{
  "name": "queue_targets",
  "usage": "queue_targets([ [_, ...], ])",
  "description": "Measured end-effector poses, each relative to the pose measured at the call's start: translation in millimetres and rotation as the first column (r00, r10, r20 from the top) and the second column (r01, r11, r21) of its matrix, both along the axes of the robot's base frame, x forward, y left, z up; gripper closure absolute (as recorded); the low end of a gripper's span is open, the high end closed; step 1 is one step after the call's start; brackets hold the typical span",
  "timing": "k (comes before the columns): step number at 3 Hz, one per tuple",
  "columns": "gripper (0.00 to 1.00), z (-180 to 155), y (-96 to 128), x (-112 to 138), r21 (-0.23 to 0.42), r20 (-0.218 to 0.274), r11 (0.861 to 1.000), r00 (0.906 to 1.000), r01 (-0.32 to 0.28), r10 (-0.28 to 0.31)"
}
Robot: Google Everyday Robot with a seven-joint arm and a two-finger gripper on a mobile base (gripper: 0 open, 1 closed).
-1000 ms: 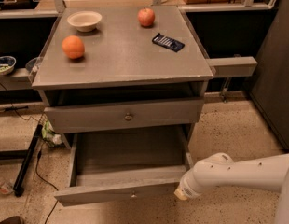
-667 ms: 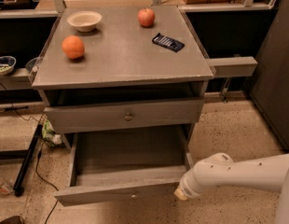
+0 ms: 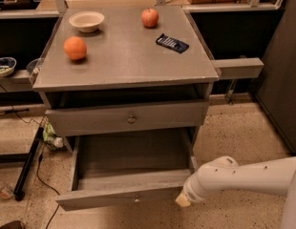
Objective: Close middle drawer
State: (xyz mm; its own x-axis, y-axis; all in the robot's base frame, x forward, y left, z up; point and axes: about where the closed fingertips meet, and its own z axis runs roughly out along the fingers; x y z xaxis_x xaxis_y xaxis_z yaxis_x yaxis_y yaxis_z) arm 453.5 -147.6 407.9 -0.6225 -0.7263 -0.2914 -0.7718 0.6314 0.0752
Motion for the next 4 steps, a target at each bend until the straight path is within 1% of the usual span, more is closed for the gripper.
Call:
queue_targets([
  [1,0.05,0.0,0.0,0.0,0.0,0.0,1.0,1.0,0.0,0.0],
  [2,0.0,0.0,0.0,0.0,0.0,0.0,1.0,1.0,0.0,0.0],
  [3,0.01,-0.1,0.0,0.0,0.0,0.0,1.0,1.0,0.0,0.0],
  [4,0.2,-0.1,0.0,0.0,0.0,0.0,1.0,1.0,0.0,0.0],
])
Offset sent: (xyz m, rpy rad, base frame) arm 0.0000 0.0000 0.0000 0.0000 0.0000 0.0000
